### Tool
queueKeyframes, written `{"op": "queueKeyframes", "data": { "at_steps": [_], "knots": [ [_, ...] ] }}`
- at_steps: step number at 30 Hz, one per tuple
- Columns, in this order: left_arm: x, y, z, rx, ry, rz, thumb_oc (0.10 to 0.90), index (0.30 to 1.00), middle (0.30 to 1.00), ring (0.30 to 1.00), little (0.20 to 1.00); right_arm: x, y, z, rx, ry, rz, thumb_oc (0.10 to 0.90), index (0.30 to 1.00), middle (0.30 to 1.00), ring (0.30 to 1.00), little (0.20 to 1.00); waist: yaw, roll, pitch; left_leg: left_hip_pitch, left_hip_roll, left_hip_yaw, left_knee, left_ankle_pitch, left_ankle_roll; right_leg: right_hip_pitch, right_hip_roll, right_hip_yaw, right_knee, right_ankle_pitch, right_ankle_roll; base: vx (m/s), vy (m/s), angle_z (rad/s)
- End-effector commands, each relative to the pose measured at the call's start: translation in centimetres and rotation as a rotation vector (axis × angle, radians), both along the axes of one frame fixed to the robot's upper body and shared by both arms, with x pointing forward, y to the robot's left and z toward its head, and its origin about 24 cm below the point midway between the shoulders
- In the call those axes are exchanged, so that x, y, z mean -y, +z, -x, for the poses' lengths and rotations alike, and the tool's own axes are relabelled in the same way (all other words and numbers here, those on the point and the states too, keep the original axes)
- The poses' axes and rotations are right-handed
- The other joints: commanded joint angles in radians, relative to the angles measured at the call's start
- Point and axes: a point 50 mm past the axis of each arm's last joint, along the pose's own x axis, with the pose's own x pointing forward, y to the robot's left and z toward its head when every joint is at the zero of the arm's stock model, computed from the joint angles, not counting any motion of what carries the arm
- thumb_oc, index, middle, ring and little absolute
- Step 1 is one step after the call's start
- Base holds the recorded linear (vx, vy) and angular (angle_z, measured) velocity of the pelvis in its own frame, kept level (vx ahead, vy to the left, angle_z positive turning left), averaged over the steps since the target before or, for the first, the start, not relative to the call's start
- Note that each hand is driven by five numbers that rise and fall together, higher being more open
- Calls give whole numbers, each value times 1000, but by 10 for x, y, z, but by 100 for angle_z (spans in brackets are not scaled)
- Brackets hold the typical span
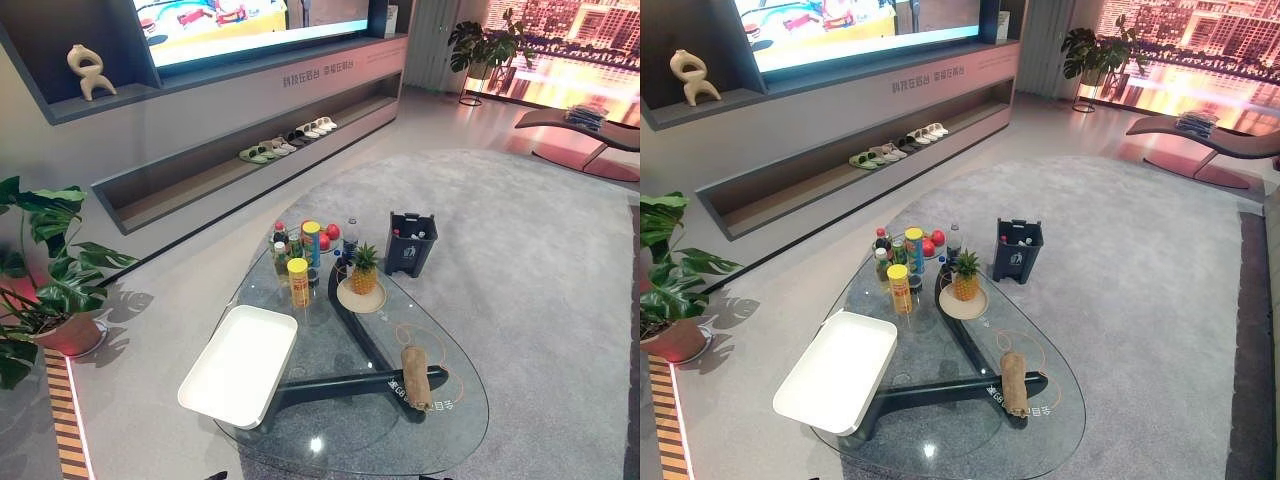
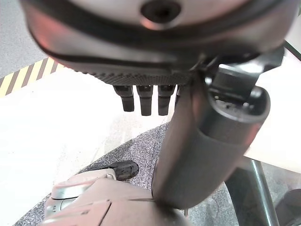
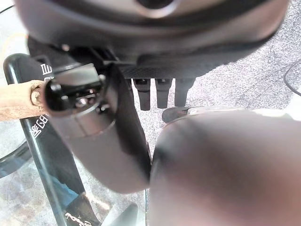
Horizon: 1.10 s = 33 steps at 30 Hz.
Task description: Wipe the table with a cloth and put it in the basket.
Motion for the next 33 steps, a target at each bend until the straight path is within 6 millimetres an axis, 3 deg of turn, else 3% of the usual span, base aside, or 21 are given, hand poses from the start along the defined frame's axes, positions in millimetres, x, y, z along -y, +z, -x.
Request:
{"op": "queueKeyframes", "data": {
  "at_steps": [1,23,33],
  "knots": [
    [9,3,-31,62,-28,33,800,900,900,900,900,6,1,2,-61,57,38,800,900,900,900,900,16,-10,26,17,-76,-47,14,-91,41,-19,-18,-78,16,8,38,0,0,0],
    [15,3,-34,87,-31,45,800,900,900,900,900,4,0,2,-32,41,55,800,900,900,900,900,5,-6,36,8,-78,-37,15,-89,44,-31,-17,-69,17,11,39,0,0,0],
    [13,4,-34,90,-29,39,800,900,900,900,900,6,6,-25,143,67,95,800,900,900,900,900,9,-16,52,-1,-75,-30,25,-92,41,-39,-15,-70,16,17,41,4,-8,0]
  ]
}}
